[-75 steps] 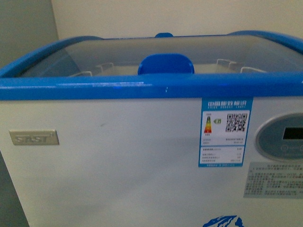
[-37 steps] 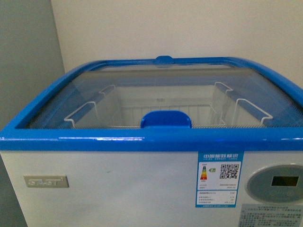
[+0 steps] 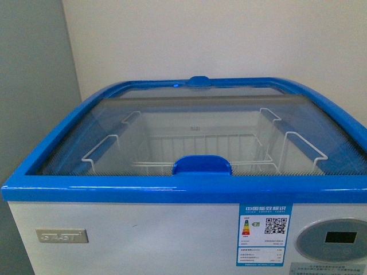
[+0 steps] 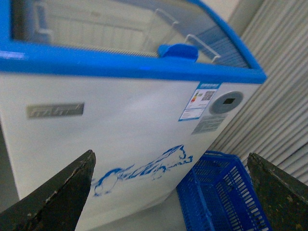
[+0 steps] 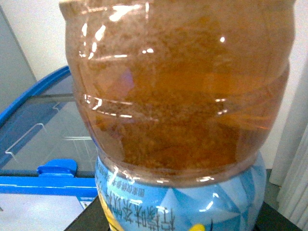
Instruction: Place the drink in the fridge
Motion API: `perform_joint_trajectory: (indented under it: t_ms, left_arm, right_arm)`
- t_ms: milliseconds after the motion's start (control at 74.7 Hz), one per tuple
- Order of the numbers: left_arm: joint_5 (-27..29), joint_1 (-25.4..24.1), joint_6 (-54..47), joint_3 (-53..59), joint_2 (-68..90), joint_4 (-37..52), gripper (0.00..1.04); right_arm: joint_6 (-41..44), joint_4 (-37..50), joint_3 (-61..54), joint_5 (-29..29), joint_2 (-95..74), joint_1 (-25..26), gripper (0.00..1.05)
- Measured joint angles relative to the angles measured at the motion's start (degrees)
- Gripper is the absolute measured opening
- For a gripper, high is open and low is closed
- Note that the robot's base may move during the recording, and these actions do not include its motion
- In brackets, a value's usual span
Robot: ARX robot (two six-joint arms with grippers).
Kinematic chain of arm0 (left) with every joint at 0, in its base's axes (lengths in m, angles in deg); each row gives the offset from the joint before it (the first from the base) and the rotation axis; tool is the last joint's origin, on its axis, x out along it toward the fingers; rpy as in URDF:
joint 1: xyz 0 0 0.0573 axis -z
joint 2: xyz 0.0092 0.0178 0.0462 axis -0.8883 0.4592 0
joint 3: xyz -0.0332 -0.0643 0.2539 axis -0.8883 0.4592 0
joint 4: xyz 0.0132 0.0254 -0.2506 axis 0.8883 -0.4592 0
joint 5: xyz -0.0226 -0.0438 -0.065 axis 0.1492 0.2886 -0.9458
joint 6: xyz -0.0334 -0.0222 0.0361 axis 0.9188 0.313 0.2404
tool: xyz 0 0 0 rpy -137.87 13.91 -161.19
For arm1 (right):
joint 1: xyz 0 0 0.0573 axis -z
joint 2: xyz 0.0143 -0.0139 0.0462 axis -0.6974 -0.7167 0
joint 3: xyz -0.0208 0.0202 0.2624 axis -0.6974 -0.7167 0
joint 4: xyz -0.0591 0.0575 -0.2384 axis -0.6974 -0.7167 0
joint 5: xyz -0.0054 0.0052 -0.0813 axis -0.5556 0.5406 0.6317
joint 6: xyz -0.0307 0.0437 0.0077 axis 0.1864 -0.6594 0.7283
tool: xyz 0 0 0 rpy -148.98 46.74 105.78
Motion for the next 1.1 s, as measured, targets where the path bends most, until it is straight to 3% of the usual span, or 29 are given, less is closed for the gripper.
perform_joint_trajectory:
  t_ms: [161,335,469,562,776,1098]
  left_arm:
    - [-4.1,2.3,-13.9,-15.3,26.0,12.3,0.97]
    - [-7.1,7.9,-29.7,-28.9,39.2,11.8,0.97]
    - [-8.6,12.5,-40.4,-37.4,45.0,5.2,0.97]
    - [-8.7,17.1,-52.1,-45.3,50.5,-6.7,0.97]
    - [-5.3,23.5,-70.6,-57.4,59.9,-24.8,0.97]
    - [-4.5,27.4,-78.9,-67.3,69.0,-29.7,0.97]
  right_arm:
    - [0.0,0.0,0.0,0.1,0.0,0.0,0.38]
    - [0.0,0.0,0.0,0.1,0.0,0.0,0.38]
    - [0.0,0.0,0.0,0.1,0.0,0.0,0.38]
    - [0.0,0.0,0.0,0.1,0.0,0.0,0.37]
    - [0.0,0.0,0.0,0.1,0.0,0.0,0.38]
    - [0.0,0.0,0.0,0.1,0.0,0.0,0.37]
